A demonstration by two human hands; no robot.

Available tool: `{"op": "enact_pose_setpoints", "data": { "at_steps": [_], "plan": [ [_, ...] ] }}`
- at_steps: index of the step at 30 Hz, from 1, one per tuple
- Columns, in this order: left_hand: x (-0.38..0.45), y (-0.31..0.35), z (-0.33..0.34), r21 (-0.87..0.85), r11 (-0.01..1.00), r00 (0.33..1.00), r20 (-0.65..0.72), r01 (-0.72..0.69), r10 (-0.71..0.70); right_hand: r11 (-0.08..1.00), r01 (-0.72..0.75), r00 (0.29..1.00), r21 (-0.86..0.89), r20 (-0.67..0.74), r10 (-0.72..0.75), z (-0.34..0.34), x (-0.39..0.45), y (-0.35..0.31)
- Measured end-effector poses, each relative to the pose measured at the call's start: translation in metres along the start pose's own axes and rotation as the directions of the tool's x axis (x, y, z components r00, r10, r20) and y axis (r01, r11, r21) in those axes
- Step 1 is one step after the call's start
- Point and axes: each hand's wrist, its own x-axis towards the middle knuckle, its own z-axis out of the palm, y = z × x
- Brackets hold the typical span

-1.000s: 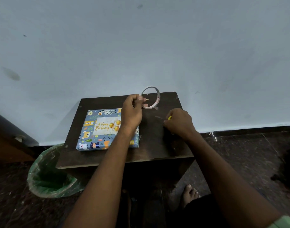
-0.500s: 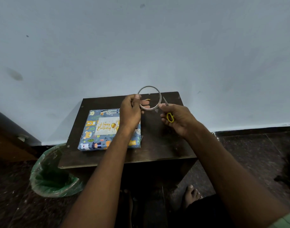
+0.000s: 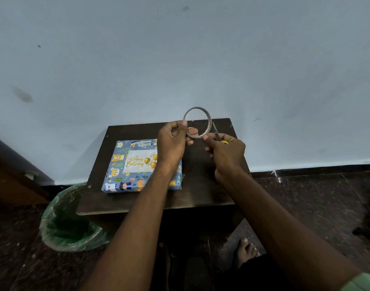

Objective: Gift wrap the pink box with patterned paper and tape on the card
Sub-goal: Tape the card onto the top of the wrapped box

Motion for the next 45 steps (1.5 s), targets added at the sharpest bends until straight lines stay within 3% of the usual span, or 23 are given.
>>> {"op": "enact_pose_setpoints", "data": {
  "at_steps": [6, 10, 14, 16, 18, 20, 22, 24, 25, 28, 33, 37, 45],
  "plan": [
    [0.001, 0.004, -0.004, -0.065, 0.997, 0.997, -0.068, 0.034, -0.039, 0.999, 0.023, 0.994, 0.026, 0.109, -0.026, 0.002, -0.002, -0.001],
    [0.001, 0.006, -0.005, -0.121, 0.982, 0.981, -0.109, 0.147, -0.161, 0.994, -0.041, 0.995, 0.102, 0.091, 0.032, -0.002, 0.009, -0.008],
    [0.0, 0.007, -0.009, -0.14, 0.953, 0.96, -0.042, 0.268, -0.277, 0.941, -0.239, 0.93, 0.241, 0.334, 0.151, -0.006, 0.015, -0.015],
    [-0.004, 0.008, -0.008, -0.108, 0.951, 0.956, -0.011, 0.291, -0.294, 0.94, -0.257, 0.889, 0.224, 0.437, 0.138, -0.004, 0.01, -0.017],
    [-0.007, 0.012, -0.009, -0.024, 0.955, 0.955, 0.031, 0.296, -0.295, 0.954, -0.216, 0.888, 0.207, 0.447, 0.104, -0.002, 0.005, -0.019],
    [-0.007, 0.012, -0.015, 0.215, 0.961, 0.974, 0.107, 0.175, -0.201, 0.973, -0.142, 0.918, 0.181, 0.393, 0.061, 0.0, 0.003, -0.021],
    [-0.002, 0.01, -0.025, 0.548, 0.824, 0.975, 0.223, -0.145, 0.023, 0.989, -0.072, 0.95, 0.131, 0.31, 0.028, 0.0, 0.004, -0.022],
    [0.001, 0.011, -0.033, 0.623, 0.685, 0.92, 0.334, -0.379, 0.205, 0.995, -0.032, 0.966, 0.09, 0.26, 0.008, -0.001, 0.006, -0.021],
    [0.001, 0.012, -0.033, 0.567, 0.706, 0.897, 0.367, -0.425, 0.246, 0.997, -0.028, 0.968, 0.077, 0.25, 0.008, -0.002, 0.006, -0.021],
    [-0.002, 0.019, -0.03, 0.427, 0.779, 0.876, 0.361, -0.46, 0.319, 0.997, -0.047, 0.973, 0.058, 0.229, 0.032, -0.004, 0.009, -0.023],
    [-0.002, 0.011, -0.028, 0.389, 0.745, 0.833, 0.364, -0.542, 0.416, 0.994, -0.088, 0.972, 0.057, 0.222, 0.074, -0.003, 0.008, -0.026],
    [-0.002, 0.01, -0.028, 0.444, 0.646, 0.783, 0.399, -0.621, 0.478, 0.994, -0.093, 0.969, 0.054, 0.236, 0.077, -0.003, 0.009, -0.026],
    [-0.001, 0.006, -0.028, 0.462, 0.625, 0.777, 0.391, -0.629, 0.494, 0.999, -0.027, 0.957, -0.021, 0.289, 0.032, -0.007, 0.01, -0.027]
  ]
}}
